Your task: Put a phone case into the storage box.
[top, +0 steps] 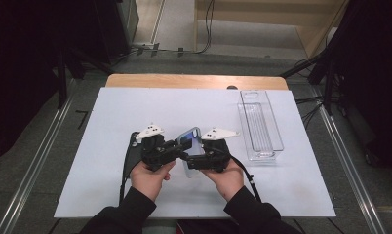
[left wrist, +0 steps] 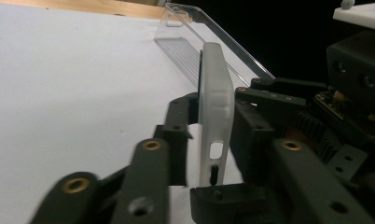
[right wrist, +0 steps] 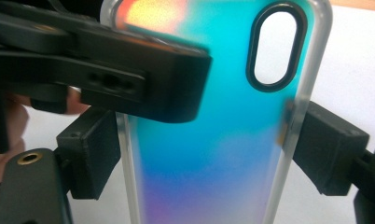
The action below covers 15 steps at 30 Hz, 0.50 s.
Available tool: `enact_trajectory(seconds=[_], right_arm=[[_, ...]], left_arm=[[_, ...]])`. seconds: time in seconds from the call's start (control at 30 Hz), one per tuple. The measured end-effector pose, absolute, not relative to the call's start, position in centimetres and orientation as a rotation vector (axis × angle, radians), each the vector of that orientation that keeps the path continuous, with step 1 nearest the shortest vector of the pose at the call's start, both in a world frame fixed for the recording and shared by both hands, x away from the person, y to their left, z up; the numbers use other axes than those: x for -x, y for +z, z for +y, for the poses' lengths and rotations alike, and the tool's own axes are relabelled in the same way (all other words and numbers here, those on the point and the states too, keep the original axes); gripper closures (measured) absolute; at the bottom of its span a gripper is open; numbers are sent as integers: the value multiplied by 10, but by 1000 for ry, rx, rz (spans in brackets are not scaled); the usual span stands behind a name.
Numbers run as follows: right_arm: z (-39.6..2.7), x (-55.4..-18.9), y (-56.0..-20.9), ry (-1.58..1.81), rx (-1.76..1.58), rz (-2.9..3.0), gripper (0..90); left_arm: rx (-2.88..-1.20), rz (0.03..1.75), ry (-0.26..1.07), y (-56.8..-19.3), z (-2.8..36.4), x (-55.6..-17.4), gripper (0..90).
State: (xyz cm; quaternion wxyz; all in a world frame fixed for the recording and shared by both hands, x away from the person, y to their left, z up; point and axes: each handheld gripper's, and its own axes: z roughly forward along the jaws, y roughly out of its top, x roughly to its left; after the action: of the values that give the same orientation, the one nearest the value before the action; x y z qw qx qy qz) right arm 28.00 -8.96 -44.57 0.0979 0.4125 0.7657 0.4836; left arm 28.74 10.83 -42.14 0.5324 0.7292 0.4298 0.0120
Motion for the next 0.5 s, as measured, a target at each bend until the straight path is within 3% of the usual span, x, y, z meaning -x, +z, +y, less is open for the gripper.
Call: enact_trajectory(seconds=[0.07,0.13,0.5], right_arm=[[-92,-282,-447,1425,-1232,2266,149],[-93,-284,-448,1414,-1240,2270,149],[-106,-292,-450,1377,-1284,2237,149]], left_arm=[[-1730,1040,22,-421,111,-288,528],[-1727,1040,14,-419,113,-289,476],[-1761,1019,-37,-413,122,-287,380]])
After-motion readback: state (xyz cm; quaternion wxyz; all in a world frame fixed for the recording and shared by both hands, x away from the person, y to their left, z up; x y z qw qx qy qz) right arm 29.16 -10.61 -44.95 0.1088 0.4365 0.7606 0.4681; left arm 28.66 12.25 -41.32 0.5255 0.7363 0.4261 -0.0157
